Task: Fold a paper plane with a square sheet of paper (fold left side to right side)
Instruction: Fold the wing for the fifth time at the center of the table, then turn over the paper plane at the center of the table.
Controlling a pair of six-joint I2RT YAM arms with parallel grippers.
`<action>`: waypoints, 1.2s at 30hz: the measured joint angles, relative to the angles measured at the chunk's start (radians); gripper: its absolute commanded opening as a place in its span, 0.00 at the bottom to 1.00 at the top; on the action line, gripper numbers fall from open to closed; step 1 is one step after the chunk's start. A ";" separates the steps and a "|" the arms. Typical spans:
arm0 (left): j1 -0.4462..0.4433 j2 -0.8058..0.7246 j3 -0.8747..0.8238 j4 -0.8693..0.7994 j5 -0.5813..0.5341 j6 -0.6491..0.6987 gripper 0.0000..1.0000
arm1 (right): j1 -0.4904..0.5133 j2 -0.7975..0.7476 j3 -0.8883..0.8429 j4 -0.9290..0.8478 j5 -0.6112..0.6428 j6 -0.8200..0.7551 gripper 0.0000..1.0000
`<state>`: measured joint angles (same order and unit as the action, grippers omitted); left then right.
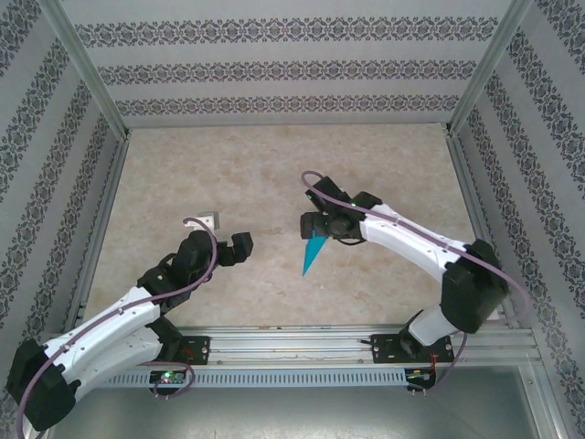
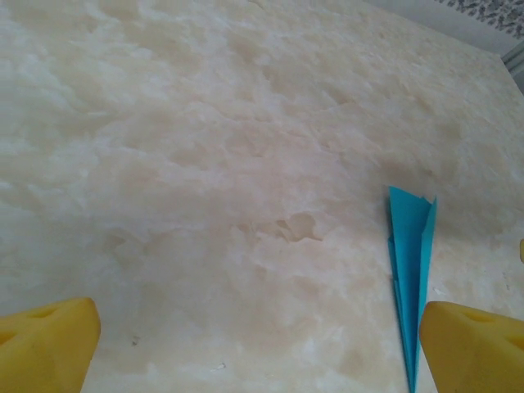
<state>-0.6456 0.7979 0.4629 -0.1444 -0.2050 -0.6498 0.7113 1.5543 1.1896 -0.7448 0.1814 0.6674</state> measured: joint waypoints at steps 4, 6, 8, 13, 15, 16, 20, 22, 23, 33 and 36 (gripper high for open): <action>0.001 -0.012 -0.015 -0.007 -0.044 -0.001 1.00 | 0.034 0.137 0.146 -0.114 0.058 0.122 0.98; 0.005 -0.016 -0.017 -0.010 -0.058 0.000 1.00 | 0.040 0.206 0.217 -0.167 0.076 0.176 0.98; 0.007 -0.020 -0.018 -0.015 -0.067 0.000 1.00 | 0.040 0.273 0.281 -0.225 0.089 0.224 0.98; 0.008 -0.021 -0.023 -0.029 -0.077 0.000 1.00 | 0.040 0.414 0.394 -0.328 0.129 0.298 0.98; 0.011 -0.021 -0.026 -0.031 -0.077 0.000 1.00 | 0.040 0.443 0.414 -0.354 0.145 0.311 0.96; 0.013 -0.021 -0.027 -0.032 -0.077 0.000 1.00 | 0.039 0.456 0.425 -0.367 0.153 0.316 0.95; 0.013 -0.021 -0.033 -0.033 -0.081 0.000 1.00 | 0.039 0.500 0.465 -0.393 0.174 0.337 0.90; 0.013 -0.021 -0.036 -0.034 -0.081 0.002 1.00 | 0.037 0.517 0.473 -0.394 0.179 0.349 0.85; 0.013 -0.021 -0.036 -0.035 -0.081 0.003 1.00 | 0.036 0.525 0.477 -0.397 0.180 0.354 0.83; 0.013 -0.021 -0.040 -0.047 -0.081 0.014 1.00 | 0.007 0.600 0.500 -0.383 0.177 0.385 0.64; 0.013 -0.021 -0.040 -0.053 -0.081 0.015 1.00 | 0.003 0.613 0.500 -0.376 0.174 0.386 0.58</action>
<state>-0.6327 0.7765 0.4225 -0.1970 -0.2863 -0.6346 0.7147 2.1677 1.6897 -1.1206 0.3553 1.0531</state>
